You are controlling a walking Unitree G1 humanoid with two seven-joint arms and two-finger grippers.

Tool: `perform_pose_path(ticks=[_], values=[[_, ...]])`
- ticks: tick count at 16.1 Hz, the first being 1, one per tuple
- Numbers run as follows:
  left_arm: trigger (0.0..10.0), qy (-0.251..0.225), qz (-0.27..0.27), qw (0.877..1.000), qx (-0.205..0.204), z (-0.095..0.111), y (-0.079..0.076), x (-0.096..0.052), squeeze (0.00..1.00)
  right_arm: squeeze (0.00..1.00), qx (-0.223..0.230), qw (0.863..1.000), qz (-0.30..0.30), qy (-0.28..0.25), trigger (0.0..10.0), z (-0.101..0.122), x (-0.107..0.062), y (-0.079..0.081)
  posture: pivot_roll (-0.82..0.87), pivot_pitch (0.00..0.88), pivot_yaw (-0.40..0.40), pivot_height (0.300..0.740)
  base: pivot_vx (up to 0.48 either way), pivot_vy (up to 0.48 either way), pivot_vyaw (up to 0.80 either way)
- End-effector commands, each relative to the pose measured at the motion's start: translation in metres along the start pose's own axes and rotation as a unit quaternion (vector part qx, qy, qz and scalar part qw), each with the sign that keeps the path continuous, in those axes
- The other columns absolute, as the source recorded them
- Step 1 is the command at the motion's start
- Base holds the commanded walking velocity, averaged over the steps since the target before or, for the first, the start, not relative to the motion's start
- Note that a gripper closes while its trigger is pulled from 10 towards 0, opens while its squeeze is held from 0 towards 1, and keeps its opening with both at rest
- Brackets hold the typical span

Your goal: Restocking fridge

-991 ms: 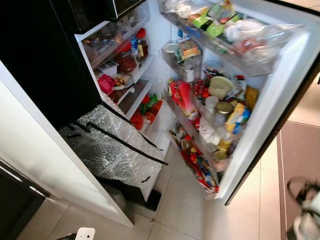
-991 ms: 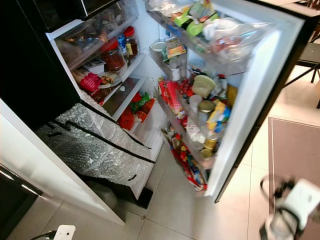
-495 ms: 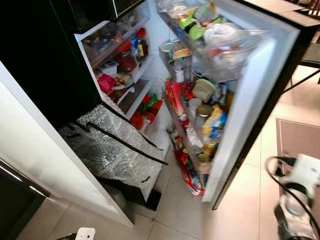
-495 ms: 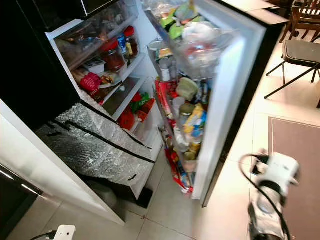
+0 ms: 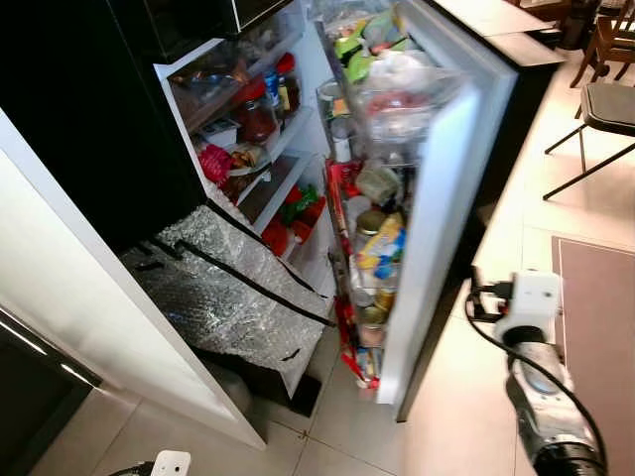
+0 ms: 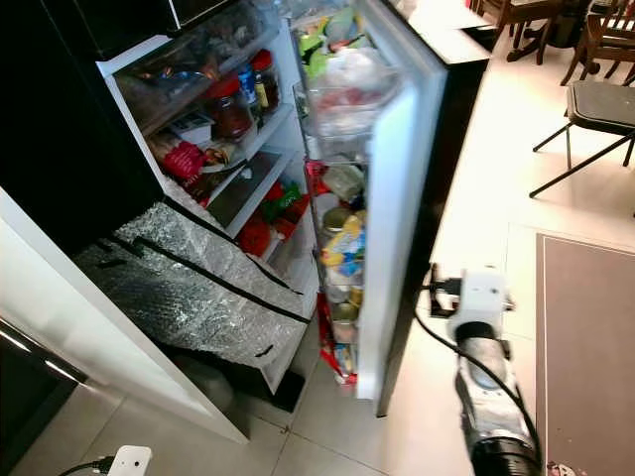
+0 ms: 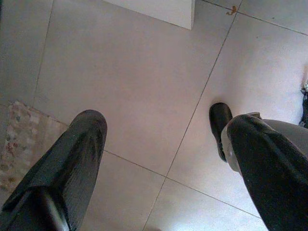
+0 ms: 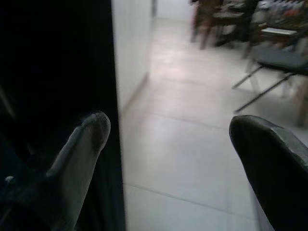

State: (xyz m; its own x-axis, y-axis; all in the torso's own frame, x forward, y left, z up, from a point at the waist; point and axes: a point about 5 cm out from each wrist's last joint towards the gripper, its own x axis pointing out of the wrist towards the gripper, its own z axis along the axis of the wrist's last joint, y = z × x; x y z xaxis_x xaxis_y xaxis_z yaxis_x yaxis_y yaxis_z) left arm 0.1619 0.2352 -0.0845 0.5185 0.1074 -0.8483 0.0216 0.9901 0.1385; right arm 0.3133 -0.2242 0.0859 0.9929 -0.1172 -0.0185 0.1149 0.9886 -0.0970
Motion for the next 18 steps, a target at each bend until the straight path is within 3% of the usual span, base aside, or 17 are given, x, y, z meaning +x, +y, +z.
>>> perform_pose_path(ticks=[1, 3, 4, 6, 8, 10, 11, 18], values=[[10.0, 0.010, 0.005, 1.000, 0.005, -0.006, 0.003, -0.001, 0.00, 0.00, 0.005, 0.999, 0.049, -0.013, 10.0, 0.013, 0.005, 0.016, -0.03, 0.050, 0.075, 0.740, 0.000, 0.000, 0.00], [10.0, 0.010, 0.005, 1.000, 0.005, -0.005, 0.003, -0.001, 0.00, 0.00, 0.005, 0.992, 0.128, -0.014, 10.0, 0.023, 0.006, 0.043, -0.03, 0.048, 0.073, 0.740, 0.000, 0.000, 0.00], [10.0, 0.010, 0.005, 1.000, 0.004, -0.005, 0.003, -0.001, 0.00, 0.00, 0.005, 0.982, 0.188, -0.018, 10.0, 0.030, 0.005, 0.065, -0.03, 0.047, 0.072, 0.740, 0.000, 0.000, 0.00], [10.0, 0.009, 0.006, 1.000, 0.003, -0.005, 0.002, -0.001, 0.00, 0.00, 0.009, 0.972, 0.236, -0.023, 10.0, 0.036, 0.004, 0.084, -0.03, 0.045, 0.071, 0.740, 0.000, 0.000, 0.00], [10.0, 0.008, 0.006, 1.000, 0.004, -0.004, 0.002, -0.001, 0.00, 0.00, 0.016, 0.946, 0.323, -0.030, 10.0, 0.047, -0.001, 0.122, -0.03, 0.034, 0.070, 0.740, 0.000, 0.000, 0.00], [10.0, 0.008, 0.006, 1.000, 0.005, -0.004, 0.002, -0.001, 0.00, 0.00, 0.029, 0.930, 0.365, -0.036, 10.0, 0.053, -0.005, 0.141, -0.02, 0.034, 0.069, 0.740, 0.000, 0.000, 0.00], [10.0, 0.007, 0.007, 1.000, 0.004, -0.004, 0.002, -0.001, 0.00, 0.00, 0.032, 0.914, 0.403, -0.039, 10.0, 0.058, -0.010, 0.159, -0.02, 0.030, 0.067, 0.740, 0.000, 0.000, 0.00], [10.0, 0.006, 0.010, 1.000, 0.004, -0.003, 0.002, 0.000, 0.00, 0.00, 0.034, 0.890, 0.452, -0.051, 10.0, 0.078, -0.003, 0.188, -0.01, 0.022, 0.068, 0.740, 0.000, 0.000, 0.00]])
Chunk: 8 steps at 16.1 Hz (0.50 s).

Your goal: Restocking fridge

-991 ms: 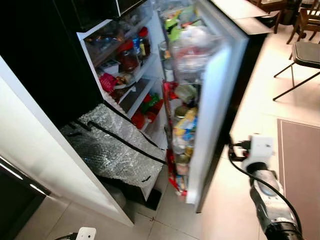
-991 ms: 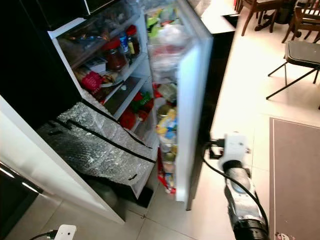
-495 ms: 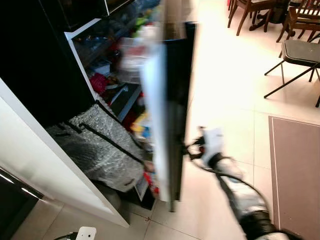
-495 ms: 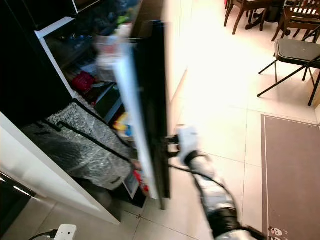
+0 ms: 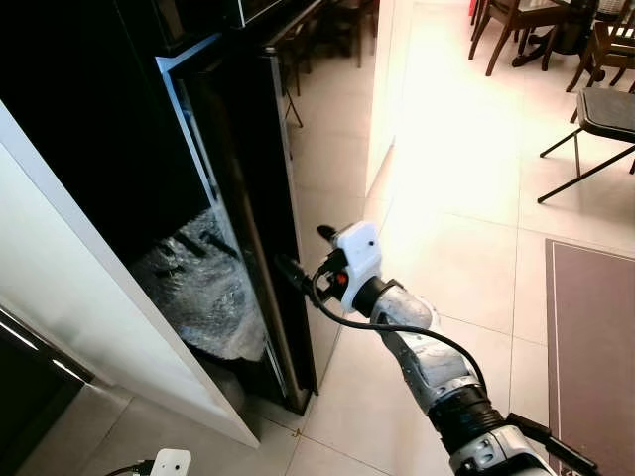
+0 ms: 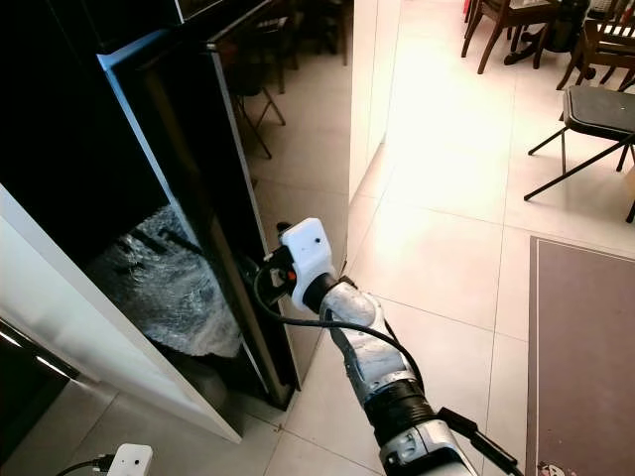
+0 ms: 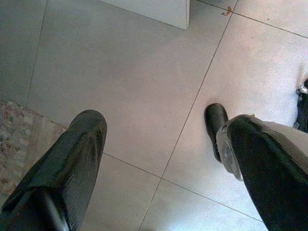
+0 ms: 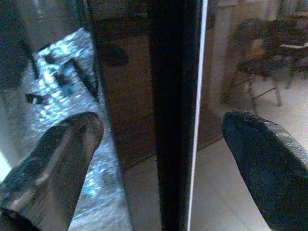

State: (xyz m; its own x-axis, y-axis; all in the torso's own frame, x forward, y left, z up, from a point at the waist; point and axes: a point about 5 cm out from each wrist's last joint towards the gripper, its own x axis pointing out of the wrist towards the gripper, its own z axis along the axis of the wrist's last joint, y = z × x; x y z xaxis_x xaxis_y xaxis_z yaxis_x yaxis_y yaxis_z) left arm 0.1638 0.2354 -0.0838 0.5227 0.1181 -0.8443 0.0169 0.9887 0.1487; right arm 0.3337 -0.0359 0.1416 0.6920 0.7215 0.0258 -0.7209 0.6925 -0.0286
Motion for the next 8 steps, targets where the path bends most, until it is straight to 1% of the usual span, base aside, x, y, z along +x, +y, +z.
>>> perform_pose_path(ticks=[1, 4, 5, 6, 8], values=[[10.0, 0.008, 0.004, 1.000, 0.004, -0.004, 0.002, -0.001, 0.00, 0.00, 0.002, 1.000, 0.015, -0.003, 10.0, 0.005, 0.006, 0.004, -0.01, 0.022, 0.068, 0.740, 0.000, 0.000, 0.00], [10.0, 0.008, 0.005, 1.000, 0.004, -0.004, 0.002, -0.001, 0.00, 0.00, 0.007, 0.999, 0.036, -0.005, 10.0, 0.006, 0.014, 0.008, -0.01, 0.023, 0.070, 0.740, 0.000, 0.000, 0.00], [10.0, 0.008, 0.005, 1.000, 0.004, -0.004, 0.002, -0.001, 0.00, 0.00, 0.007, 0.999, 0.036, -0.005, 10.0, 0.006, 0.014, 0.008, -0.01, 0.023, 0.070, 0.740, 0.000, 0.000, 0.00], [10.0, 0.008, 0.006, 1.000, 0.004, -0.004, 0.003, -0.001, 0.00, 0.00, 0.009, 0.999, 0.051, -0.006, 10.0, 0.007, 0.016, 0.009, 0.00, 0.022, 0.072, 0.740, 0.000, 0.000, 0.00], [10.0, 0.008, 0.007, 1.000, 0.005, -0.004, 0.004, -0.001, 0.00, 0.00, 0.000, 0.998, 0.064, -0.006, 10.0, 0.012, 0.024, 0.009, 0.00, 0.022, 0.073, 0.740, 0.000, 0.000, 0.00]])
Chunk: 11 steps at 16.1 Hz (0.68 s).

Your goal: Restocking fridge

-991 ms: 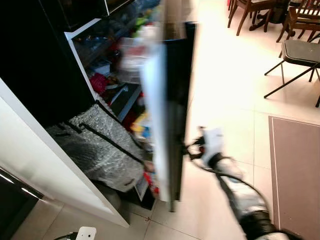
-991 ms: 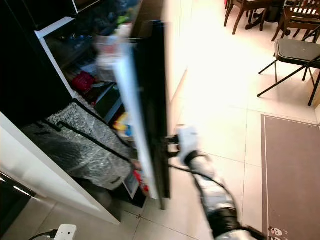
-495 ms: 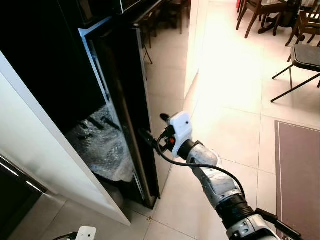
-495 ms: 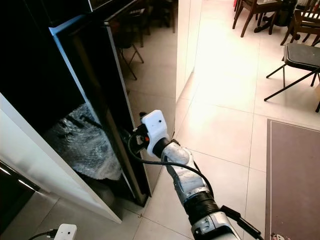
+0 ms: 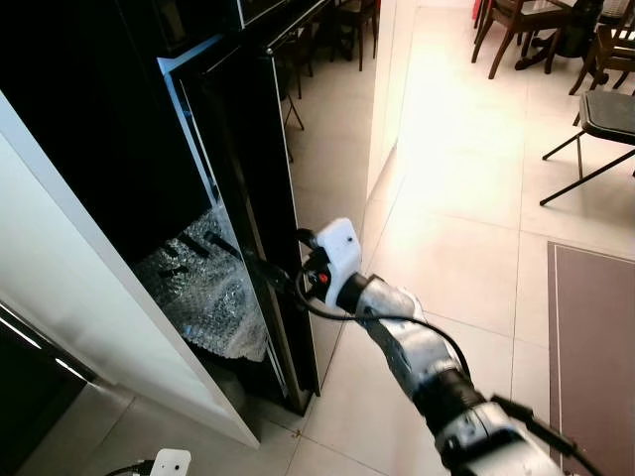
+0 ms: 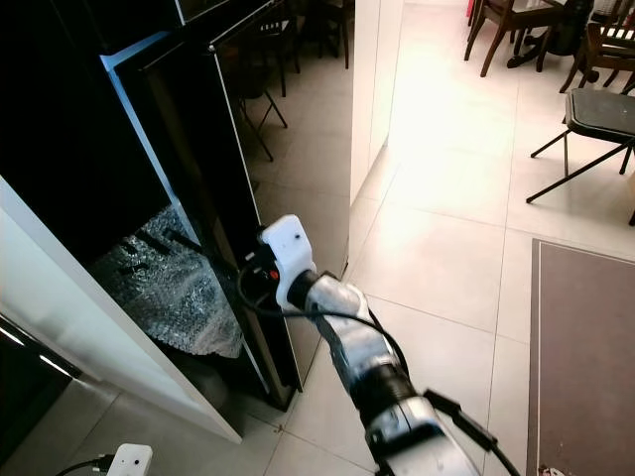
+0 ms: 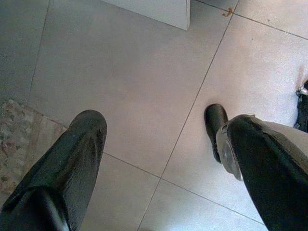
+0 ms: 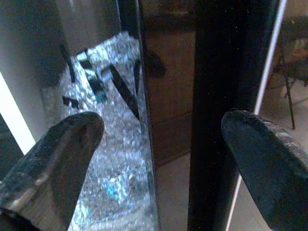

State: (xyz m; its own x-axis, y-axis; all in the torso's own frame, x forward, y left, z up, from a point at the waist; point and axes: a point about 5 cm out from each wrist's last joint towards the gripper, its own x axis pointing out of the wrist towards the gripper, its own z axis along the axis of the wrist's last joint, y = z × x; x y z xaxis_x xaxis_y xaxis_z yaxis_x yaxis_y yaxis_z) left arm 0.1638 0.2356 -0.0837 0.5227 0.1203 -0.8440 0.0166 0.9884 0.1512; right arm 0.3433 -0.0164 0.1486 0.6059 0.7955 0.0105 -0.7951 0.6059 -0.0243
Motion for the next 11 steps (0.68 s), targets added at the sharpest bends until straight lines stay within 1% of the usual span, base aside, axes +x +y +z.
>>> perform_pose_path(ticks=[1, 2, 4, 6, 7, 9, 10, 11], values=[[10.0, 0.008, 0.007, 1.000, 0.005, -0.004, 0.004, -0.001, 0.00, 0.00, -0.012, 1.000, 0.015, -0.014, 10.0, 0.012, 0.010, 0.003, 0.00, 0.020, 0.073, 0.740, 0.000, 0.000, 0.00], [10.0, 0.008, 0.007, 1.000, 0.005, -0.004, 0.004, -0.001, 0.00, 0.00, -0.017, 0.999, 0.027, -0.020, 10.0, 0.018, 0.015, 0.004, 0.00, 0.020, 0.073, 0.740, 0.000, 0.000, 0.00], [10.0, 0.007, 0.009, 1.000, 0.005, -0.004, 0.005, -0.001, 0.00, 0.00, -0.012, 0.999, 0.039, -0.025, 10.0, 0.024, 0.022, 0.007, 0.01, 0.018, 0.071, 0.740, 0.000, 0.000, 0.00], [10.0, 0.008, 0.011, 1.000, 0.004, -0.005, 0.006, -0.001, 0.00, 0.00, -0.019, 0.998, 0.058, -0.025, 10.0, 0.030, 0.033, 0.013, 0.03, 0.017, 0.066, 0.740, 0.000, 0.000, 0.00], [10.0, 0.009, 0.012, 1.000, 0.003, -0.005, 0.006, -0.001, 0.00, 0.00, -0.014, 0.997, 0.066, -0.029, 10.0, 0.034, 0.037, 0.016, 0.03, 0.016, 0.064, 0.740, 0.000, 0.000, 0.00], [10.0, 0.010, 0.014, 1.000, 0.004, -0.006, 0.007, -0.002, 0.00, 0.00, -0.006, 0.996, 0.081, -0.033, 10.0, 0.040, 0.048, 0.025, 0.04, 0.017, 0.064, 0.740, 0.000, 0.000, 0.00], [10.0, 0.010, 0.015, 1.000, 0.004, -0.007, 0.007, -0.002, 0.00, 0.00, -0.005, 0.995, 0.094, -0.038, 10.0, 0.044, 0.053, 0.032, 0.05, 0.017, 0.062, 0.740, 0.000, 0.000, 0.00], [10.0, 0.010, 0.015, 1.000, 0.004, -0.007, 0.007, -0.002, 0.00, 0.00, 0.002, 0.994, 0.098, -0.041, 10.0, 0.047, 0.056, 0.035, 0.06, 0.017, 0.062, 0.740, 0.000, 0.000, 0.00]])
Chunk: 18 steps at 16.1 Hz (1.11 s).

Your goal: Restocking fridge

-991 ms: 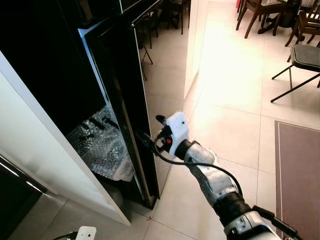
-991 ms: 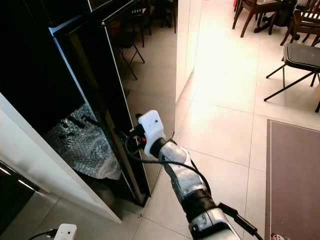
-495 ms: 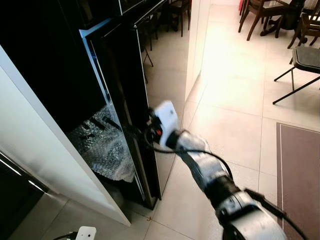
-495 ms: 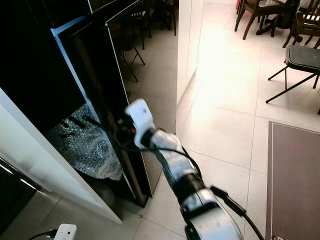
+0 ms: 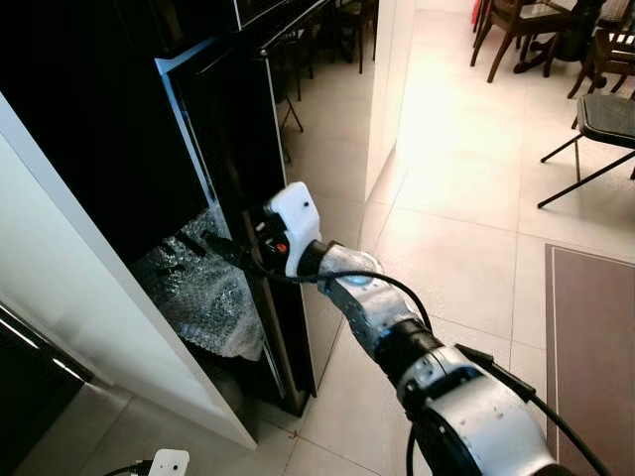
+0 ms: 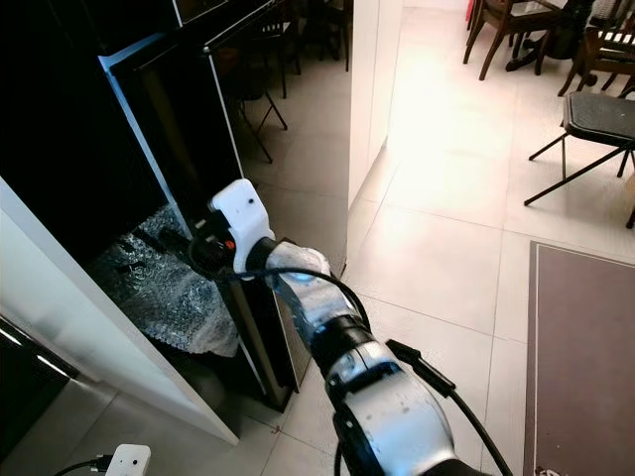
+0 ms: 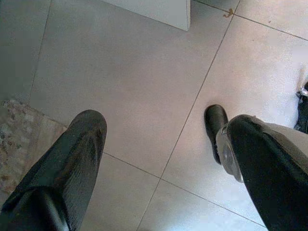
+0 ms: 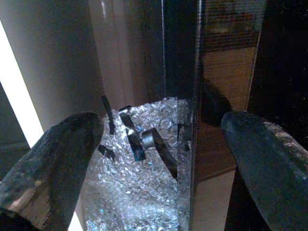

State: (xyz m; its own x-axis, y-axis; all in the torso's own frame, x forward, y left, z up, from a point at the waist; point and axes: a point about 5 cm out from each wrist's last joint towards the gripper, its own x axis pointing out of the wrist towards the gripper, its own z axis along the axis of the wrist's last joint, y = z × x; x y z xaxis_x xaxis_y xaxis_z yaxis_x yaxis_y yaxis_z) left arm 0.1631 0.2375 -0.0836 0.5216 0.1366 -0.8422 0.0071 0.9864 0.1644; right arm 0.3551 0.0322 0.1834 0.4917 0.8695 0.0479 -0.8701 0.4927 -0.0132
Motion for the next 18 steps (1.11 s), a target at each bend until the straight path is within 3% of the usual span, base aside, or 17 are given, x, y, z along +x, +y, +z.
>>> perform_pose_path(ticks=[1, 7, 12, 16, 18], values=[[10.0, 0.010, 0.008, 1.000, 0.004, -0.007, 0.006, -0.002, 0.00, 0.00, -0.001, 0.999, 0.040, -0.025, 10.0, 0.015, 0.017, 0.019, 0.07, 0.016, 0.061, 0.740, 0.000, 0.000, 0.00], [10.0, 0.009, 0.012, 1.000, 0.008, -0.006, 0.008, -0.002, 0.00, 0.00, 0.018, 0.998, 0.051, -0.034, 10.0, 0.024, 0.028, 0.025, 0.10, 0.018, 0.065, 0.740, 0.000, 0.000, 0.00], [10.0, 0.008, 0.011, 1.000, 0.010, -0.005, 0.007, -0.001, 0.00, 0.00, 0.036, 0.999, 0.028, -0.023, 10.0, 0.007, 0.022, 0.023, 0.09, 0.020, 0.059, 0.740, 0.000, 0.000, 0.00], [10.0, 0.010, 0.006, 1.000, 0.004, -0.008, 0.004, -0.002, 0.00, 0.00, 0.080, 0.993, -0.063, -0.060, 10.0, -0.026, -0.020, -0.003, 0.04, 0.042, 0.045, 0.740, 0.000, 0.000, 0.00], [10.0, 0.014, 0.000, 1.000, 0.009, -0.009, 0.002, -0.002, 0.00, 0.00, 0.081, 0.990, -0.086, -0.079, 10.0, -0.043, -0.050, -0.001, 0.00, 0.053, 0.045, 0.740, 0.000, 0.000, 0.00]])
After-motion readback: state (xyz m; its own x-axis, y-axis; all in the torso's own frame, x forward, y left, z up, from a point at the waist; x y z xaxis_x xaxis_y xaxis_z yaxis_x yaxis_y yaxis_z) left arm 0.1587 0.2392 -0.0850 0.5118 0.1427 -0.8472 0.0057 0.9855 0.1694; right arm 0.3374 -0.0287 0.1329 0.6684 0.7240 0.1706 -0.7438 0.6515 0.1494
